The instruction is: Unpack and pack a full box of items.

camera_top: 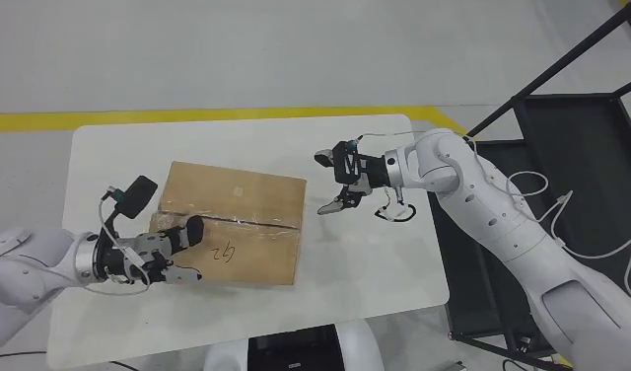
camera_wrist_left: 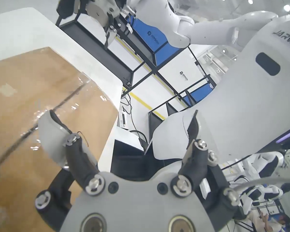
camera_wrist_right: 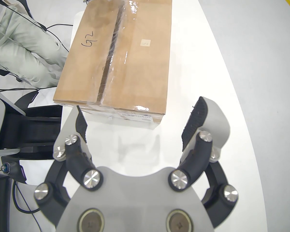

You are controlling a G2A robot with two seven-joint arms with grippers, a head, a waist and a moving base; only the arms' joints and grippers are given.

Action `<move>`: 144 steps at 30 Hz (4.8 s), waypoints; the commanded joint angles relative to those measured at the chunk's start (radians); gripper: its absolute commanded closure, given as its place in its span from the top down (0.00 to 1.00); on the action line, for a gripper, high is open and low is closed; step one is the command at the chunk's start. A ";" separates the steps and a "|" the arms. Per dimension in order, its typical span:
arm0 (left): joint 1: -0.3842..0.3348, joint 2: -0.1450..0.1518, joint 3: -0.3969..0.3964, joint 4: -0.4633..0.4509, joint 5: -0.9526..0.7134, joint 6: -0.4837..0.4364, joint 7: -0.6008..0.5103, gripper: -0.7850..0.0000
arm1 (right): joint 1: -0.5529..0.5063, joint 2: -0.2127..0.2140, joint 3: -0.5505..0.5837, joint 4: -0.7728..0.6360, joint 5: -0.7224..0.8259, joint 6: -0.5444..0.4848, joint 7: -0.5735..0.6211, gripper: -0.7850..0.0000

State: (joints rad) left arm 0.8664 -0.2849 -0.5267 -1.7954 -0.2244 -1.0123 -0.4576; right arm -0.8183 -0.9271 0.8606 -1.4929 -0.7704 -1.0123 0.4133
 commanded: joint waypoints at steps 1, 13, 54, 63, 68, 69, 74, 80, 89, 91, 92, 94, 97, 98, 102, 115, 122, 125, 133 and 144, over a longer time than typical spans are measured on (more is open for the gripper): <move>-0.003 -0.032 0.005 0.002 0.026 0.000 0.003 1.00 | 0.000 0.000 0.000 0.000 0.000 0.000 0.000 1.00; -0.056 -0.190 0.031 0.102 0.087 0.000 -0.001 1.00 | -0.048 0.005 -0.014 -0.064 0.102 0.000 -0.092 1.00; 0.599 0.026 -0.464 0.265 0.775 0.000 0.997 1.00 | 0.153 -0.018 -0.320 0.103 1.205 0.064 0.458 1.00; 0.508 -0.039 -0.364 0.245 0.614 0.000 0.722 1.00 | 0.153 -0.018 -0.320 0.103 1.205 0.064 0.458 1.00; 0.433 -0.082 -0.302 0.191 0.563 0.000 0.591 1.00 | 0.153 -0.018 -0.320 0.103 1.205 0.064 0.458 1.00; 0.416 -0.092 -0.288 0.183 0.552 0.000 0.561 1.00 | 0.153 -0.018 -0.320 0.103 1.205 0.064 0.458 1.00; 0.312 -0.155 -0.207 0.167 0.474 0.000 0.422 1.00 | 0.153 -0.018 -0.320 0.103 1.205 0.064 0.458 1.00; 0.213 -0.236 -0.113 0.184 0.381 0.000 0.321 1.00 | 0.153 -0.018 -0.320 0.103 1.205 0.064 0.458 1.00; 0.250 -0.263 -0.232 0.263 0.595 0.000 0.664 1.00 | 0.153 -0.018 -0.320 0.103 1.205 0.064 0.458 1.00; 0.295 -0.258 -0.295 0.259 0.694 0.001 0.822 1.00 | 0.153 -0.018 -0.320 0.103 1.205 0.064 0.458 1.00; 0.321 -0.258 -0.326 0.253 0.746 0.009 0.910 1.00 | 0.153 -0.018 -0.320 0.103 1.205 0.064 0.458 1.00; 0.378 -0.257 -0.372 0.227 0.872 0.055 1.054 1.00 | 0.153 -0.018 -0.320 0.103 1.205 0.064 0.458 1.00; 0.453 -0.260 -0.413 0.196 1.021 0.123 1.234 1.00 | 0.153 -0.018 -0.320 0.103 1.205 0.064 0.458 1.00; 0.470 -0.261 -0.423 0.194 1.058 0.139 1.273 1.00 | 0.153 -0.018 -0.320 0.103 1.205 0.064 0.458 1.00; 0.509 -0.268 -0.448 0.194 1.128 0.164 1.361 1.00 | 0.153 -0.018 -0.320 0.103 1.205 0.064 0.458 1.00; 0.499 -0.293 -0.460 0.200 1.151 0.142 1.303 1.00 | 0.153 -0.018 -0.320 0.103 1.205 0.064 0.458 1.00; 0.499 -0.293 -0.460 0.200 1.151 0.142 1.303 1.00 | 0.153 -0.018 -0.320 0.103 1.205 0.064 0.458 1.00; 0.513 -0.300 -0.458 0.185 1.045 0.184 1.233 1.00 | 0.153 -0.018 -0.320 0.103 1.205 0.064 0.458 1.00; 0.516 -0.353 -0.445 0.081 0.765 0.566 1.159 1.00 | 0.153 -0.018 -0.320 0.103 1.205 0.064 0.458 1.00; 0.466 -0.436 -0.400 0.105 0.663 0.752 1.199 1.00 | 0.153 -0.018 -0.320 0.103 1.205 0.064 0.458 1.00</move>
State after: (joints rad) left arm 1.3346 -0.7151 -0.9290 -1.6998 0.4386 -0.2628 0.7467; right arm -0.6656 -0.9454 0.5406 -1.3898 0.4351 -0.9483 0.8718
